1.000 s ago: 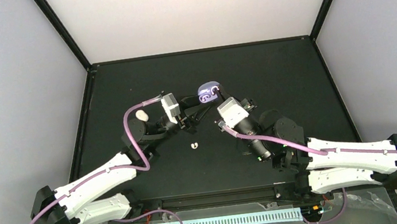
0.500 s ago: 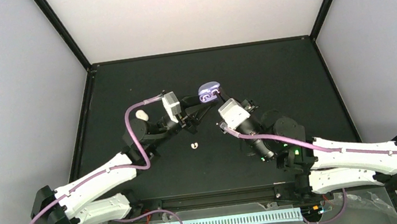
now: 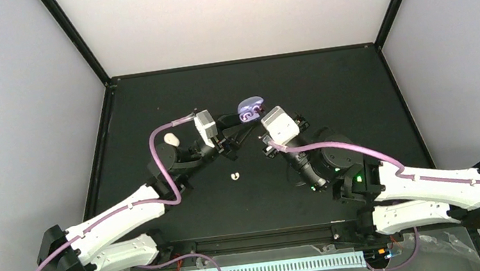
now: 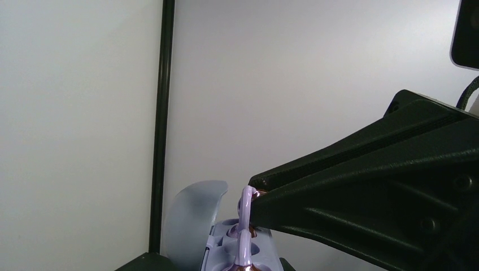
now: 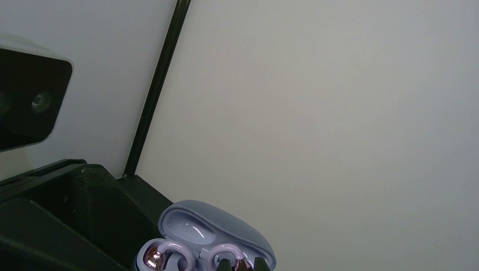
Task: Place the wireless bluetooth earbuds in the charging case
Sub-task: Place the earbud in the charging case.
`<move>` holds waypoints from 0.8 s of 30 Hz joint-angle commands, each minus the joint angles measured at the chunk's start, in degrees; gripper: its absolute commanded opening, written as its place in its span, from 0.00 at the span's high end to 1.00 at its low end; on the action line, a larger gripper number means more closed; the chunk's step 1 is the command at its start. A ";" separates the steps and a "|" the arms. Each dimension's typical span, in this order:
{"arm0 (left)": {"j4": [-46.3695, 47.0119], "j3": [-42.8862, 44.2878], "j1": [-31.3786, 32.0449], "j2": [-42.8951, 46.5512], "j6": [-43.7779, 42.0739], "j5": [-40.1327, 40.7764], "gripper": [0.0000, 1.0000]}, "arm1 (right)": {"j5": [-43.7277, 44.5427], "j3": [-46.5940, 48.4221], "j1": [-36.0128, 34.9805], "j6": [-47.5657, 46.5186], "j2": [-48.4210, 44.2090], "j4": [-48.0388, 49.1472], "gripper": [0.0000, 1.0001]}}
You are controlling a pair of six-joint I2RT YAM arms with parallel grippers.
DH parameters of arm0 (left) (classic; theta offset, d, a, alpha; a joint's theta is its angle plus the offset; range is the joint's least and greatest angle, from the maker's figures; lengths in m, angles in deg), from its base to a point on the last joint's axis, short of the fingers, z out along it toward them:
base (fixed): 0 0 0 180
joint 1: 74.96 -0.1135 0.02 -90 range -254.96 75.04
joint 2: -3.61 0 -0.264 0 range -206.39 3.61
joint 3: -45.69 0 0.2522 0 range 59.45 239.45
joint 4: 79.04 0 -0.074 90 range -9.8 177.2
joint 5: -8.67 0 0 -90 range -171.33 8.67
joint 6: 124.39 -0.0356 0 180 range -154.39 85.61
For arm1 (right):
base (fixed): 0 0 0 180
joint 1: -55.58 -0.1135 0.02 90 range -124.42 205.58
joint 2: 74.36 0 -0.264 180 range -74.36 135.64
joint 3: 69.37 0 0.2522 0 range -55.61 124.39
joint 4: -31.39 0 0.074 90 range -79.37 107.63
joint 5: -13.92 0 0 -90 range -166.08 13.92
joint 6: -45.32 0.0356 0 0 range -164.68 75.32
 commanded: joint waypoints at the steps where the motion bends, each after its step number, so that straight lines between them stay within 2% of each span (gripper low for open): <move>1: 3.47 1.89 0.35 1.09 0.33 0.73 0.98 | 0.38 0.95 -0.40 5.00 0.65 -3.75 0.99; 24: 5.24 -0.20 0.31 2.71 0.05 3.07 0.98 | 3.06 0.61 -0.35 7.62 -0.29 -6.32 0.99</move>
